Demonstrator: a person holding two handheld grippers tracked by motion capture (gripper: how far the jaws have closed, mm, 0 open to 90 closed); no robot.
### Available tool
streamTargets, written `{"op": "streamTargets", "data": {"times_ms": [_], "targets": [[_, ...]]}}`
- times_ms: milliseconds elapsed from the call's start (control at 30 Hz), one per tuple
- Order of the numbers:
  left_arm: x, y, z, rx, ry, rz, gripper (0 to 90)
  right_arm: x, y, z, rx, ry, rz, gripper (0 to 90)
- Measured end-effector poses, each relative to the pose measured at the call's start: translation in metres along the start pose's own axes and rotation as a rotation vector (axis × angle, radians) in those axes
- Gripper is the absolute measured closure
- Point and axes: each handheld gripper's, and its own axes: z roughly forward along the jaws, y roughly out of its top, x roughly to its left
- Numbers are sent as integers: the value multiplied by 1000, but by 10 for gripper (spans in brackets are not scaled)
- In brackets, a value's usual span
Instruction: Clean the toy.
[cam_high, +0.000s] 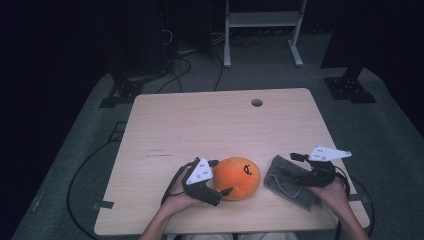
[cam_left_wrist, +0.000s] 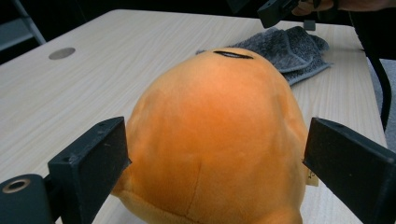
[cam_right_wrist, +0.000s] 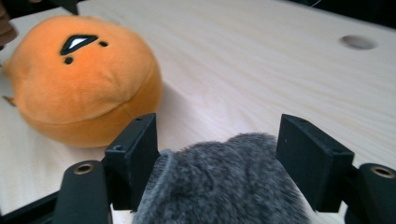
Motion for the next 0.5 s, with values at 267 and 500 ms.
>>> {"op": "streamTargets", "data": {"times_ms": [267, 500], "targets": [[1, -1, 2, -9, -26, -14, 58, -5, 0, 12, 47, -3, -1, 365], [-3, -3, 9, 32, 8, -1, 62, -3, -7, 30, 203, -52, -58, 421]]}}
